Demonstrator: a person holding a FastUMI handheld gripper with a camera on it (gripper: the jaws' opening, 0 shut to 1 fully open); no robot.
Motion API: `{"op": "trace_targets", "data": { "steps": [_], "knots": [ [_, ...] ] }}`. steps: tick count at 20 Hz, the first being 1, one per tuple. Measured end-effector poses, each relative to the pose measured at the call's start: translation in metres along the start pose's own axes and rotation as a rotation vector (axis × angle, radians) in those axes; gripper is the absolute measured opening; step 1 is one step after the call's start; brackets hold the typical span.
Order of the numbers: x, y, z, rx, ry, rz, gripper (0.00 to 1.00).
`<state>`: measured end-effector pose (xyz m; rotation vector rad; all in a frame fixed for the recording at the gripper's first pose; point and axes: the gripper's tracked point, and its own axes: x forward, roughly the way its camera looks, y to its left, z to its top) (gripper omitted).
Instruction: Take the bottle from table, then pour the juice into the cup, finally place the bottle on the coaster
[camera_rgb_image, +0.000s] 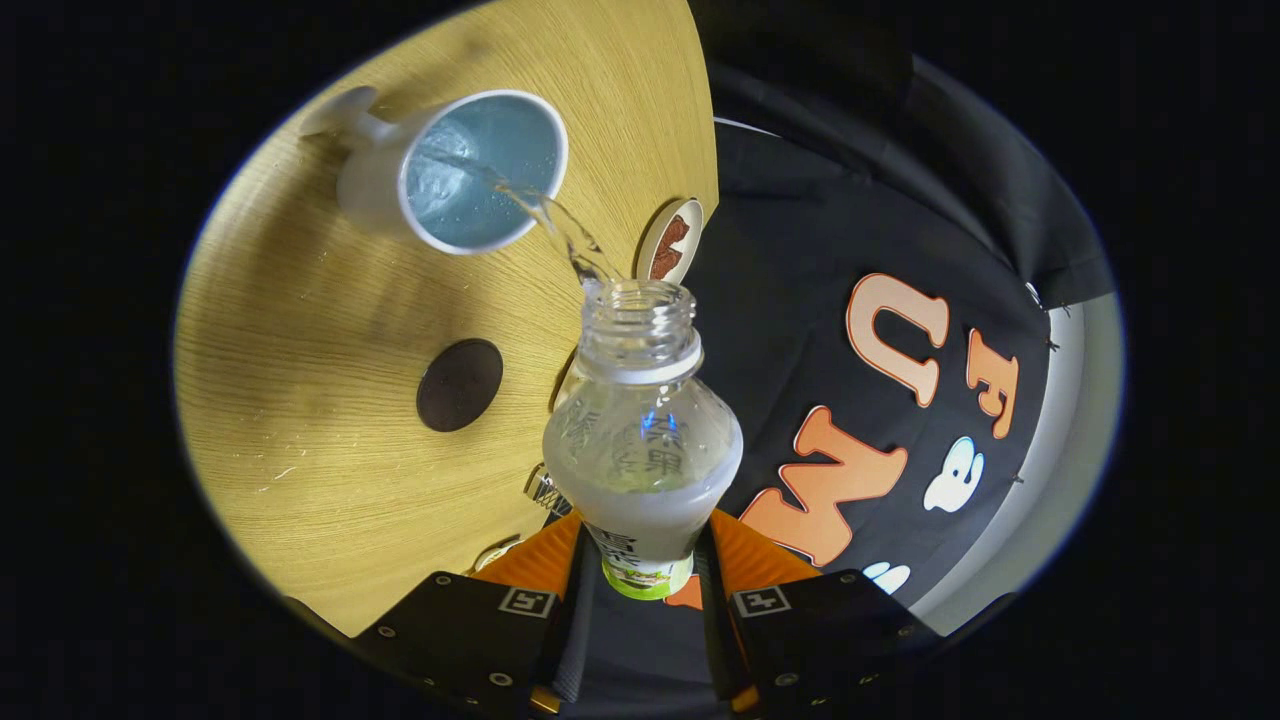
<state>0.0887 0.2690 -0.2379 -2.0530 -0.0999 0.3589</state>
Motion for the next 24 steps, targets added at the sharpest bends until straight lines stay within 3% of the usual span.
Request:
{"op": "trace_targets", "data": {
  "steps": [24],
  "knots": [
    [0.012, -0.041, 0.017, -0.171, -0.076, -0.097, 0.50]
  ]
}}
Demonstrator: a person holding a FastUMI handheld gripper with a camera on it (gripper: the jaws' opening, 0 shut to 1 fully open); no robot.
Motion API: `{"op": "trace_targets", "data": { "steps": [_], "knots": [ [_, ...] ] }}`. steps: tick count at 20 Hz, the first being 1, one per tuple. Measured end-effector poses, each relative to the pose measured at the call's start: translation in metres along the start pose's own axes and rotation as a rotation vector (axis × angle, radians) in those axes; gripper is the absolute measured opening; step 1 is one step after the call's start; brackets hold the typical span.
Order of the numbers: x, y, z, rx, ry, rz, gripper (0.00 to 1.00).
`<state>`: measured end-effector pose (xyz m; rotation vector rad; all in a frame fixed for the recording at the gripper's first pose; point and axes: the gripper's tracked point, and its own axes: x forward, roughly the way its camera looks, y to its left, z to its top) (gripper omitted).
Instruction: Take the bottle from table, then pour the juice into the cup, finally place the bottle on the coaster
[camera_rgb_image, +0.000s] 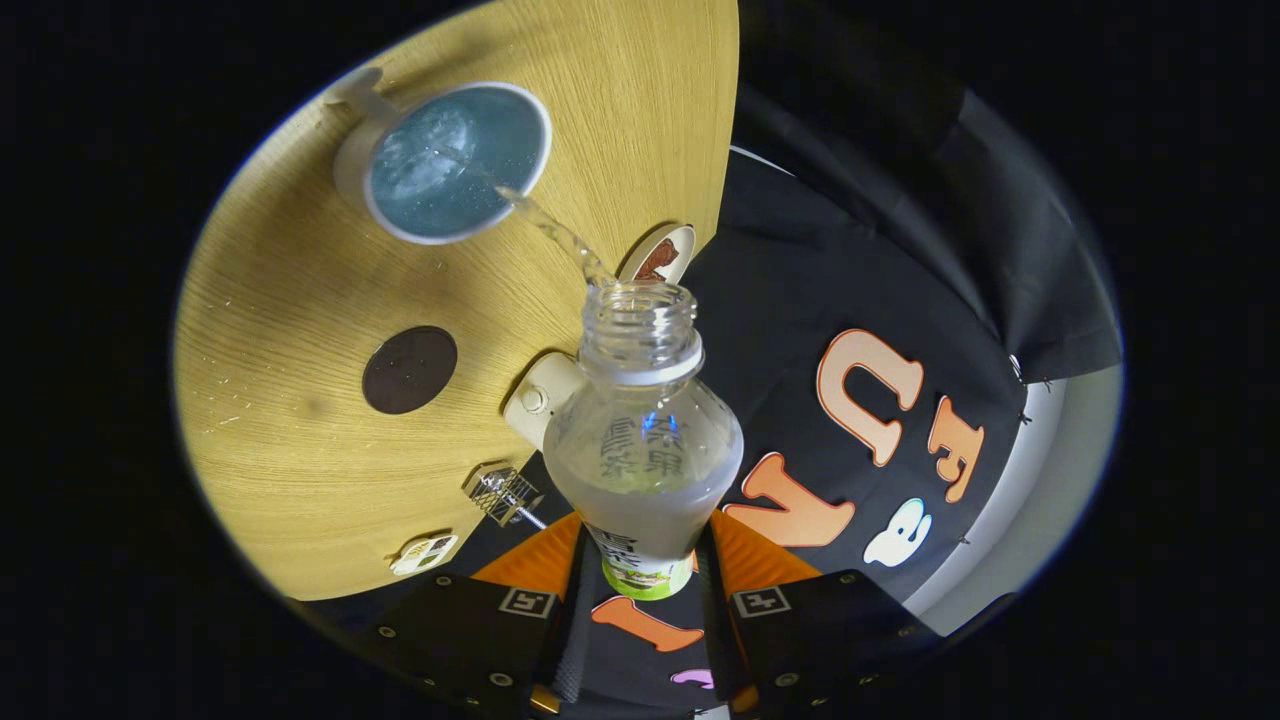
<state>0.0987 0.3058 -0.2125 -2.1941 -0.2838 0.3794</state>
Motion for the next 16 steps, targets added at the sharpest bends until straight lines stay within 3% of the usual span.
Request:
{"op": "trace_targets", "data": {
  "steps": [16],
  "knots": [
    [0.0006, -0.0080, 0.0009, -0.061, -0.016, -0.032, 0.50]
  ]
}}
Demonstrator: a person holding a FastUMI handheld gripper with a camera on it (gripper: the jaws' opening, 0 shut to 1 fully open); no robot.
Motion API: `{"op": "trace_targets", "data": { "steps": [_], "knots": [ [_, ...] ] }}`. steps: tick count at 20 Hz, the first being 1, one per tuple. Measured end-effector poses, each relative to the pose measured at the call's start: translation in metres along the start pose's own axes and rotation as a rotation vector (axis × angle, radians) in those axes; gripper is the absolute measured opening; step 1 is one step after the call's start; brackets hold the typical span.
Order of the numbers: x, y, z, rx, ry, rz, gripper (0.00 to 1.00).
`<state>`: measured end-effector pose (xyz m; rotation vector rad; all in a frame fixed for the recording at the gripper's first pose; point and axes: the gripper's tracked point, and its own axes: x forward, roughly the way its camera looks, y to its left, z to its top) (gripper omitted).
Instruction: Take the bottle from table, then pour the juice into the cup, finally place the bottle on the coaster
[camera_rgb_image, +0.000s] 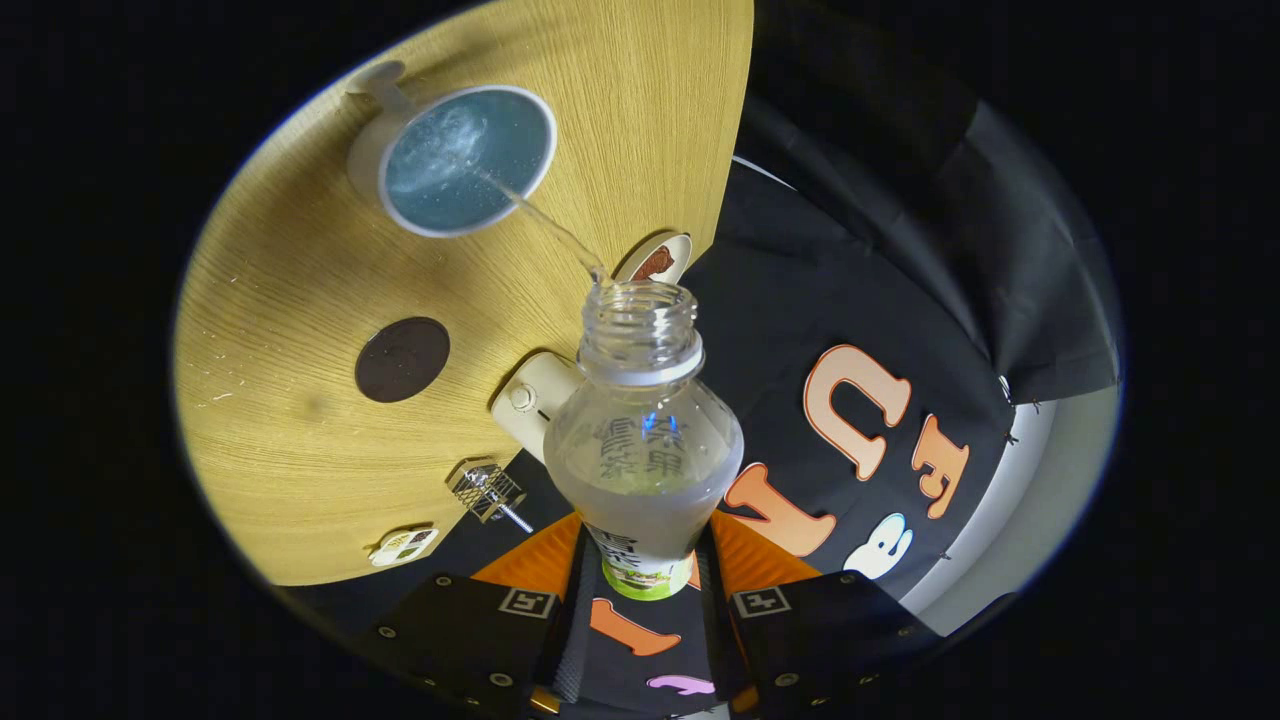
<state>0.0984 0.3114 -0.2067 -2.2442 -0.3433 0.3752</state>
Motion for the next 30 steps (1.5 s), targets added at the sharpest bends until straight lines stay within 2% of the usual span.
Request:
{"op": "trace_targets", "data": {
  "steps": [15, 21, 25, 27, 30],
  "knots": [
    [-0.002, 0.019, 0.003, 0.046, -0.005, 0.020, 0.50],
    [-0.009, 0.036, 0.012, 0.181, -0.012, 0.058, 0.50],
    [-0.012, 0.045, 0.017, 0.324, -0.008, 0.091, 0.50],
    [-0.010, 0.044, 0.017, 0.425, -0.021, 0.112, 0.50],
    [-0.007, 0.048, 0.014, 0.647, -0.010, 0.183, 0.50]
  ]
}}
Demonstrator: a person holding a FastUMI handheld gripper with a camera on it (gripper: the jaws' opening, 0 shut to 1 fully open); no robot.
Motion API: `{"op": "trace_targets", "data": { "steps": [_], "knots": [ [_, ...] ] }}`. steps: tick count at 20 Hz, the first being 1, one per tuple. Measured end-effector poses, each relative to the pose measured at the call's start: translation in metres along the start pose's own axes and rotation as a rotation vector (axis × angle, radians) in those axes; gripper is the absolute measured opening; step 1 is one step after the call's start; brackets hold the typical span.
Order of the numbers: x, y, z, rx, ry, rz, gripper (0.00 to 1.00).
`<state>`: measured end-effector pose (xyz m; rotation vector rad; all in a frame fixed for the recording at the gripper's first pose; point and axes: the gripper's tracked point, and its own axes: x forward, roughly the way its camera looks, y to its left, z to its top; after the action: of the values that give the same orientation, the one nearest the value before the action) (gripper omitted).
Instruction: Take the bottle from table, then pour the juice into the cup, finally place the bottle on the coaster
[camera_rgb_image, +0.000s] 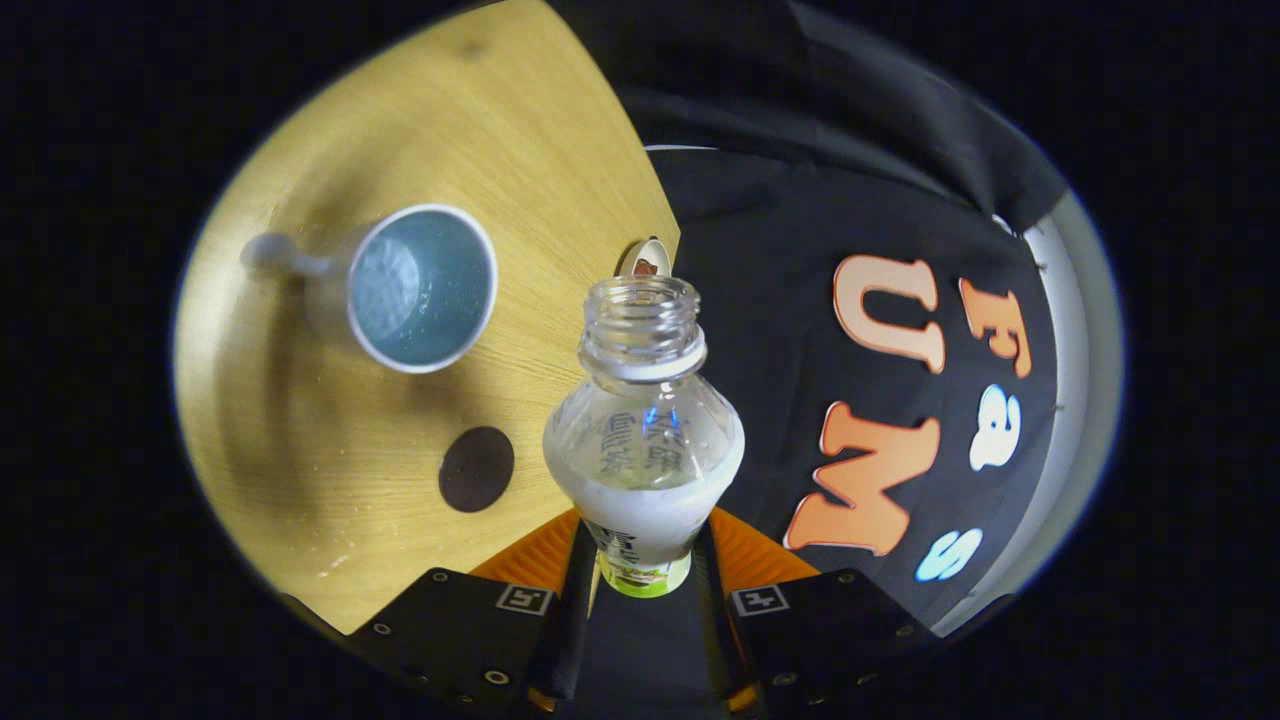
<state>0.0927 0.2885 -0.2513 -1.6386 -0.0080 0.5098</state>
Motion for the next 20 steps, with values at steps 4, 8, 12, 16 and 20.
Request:
{"op": "trace_targets", "data": {
  "steps": [4, 8, 12, 16, 20],
  "knots": [
    [0.003, -0.007, -0.003, 0.312, 0.025, 0.073, 0.50],
    [0.009, -0.009, -0.003, 0.679, 0.006, 0.153, 0.50],
    [0.021, -0.004, -0.014, 0.999, 0.031, 0.264, 0.51],
    [0.038, 0.005, -0.036, 1.259, 0.050, 0.305, 0.50],
    [0.059, 0.029, -0.052, 1.433, 0.083, 0.330, 0.50]
  ]
}}
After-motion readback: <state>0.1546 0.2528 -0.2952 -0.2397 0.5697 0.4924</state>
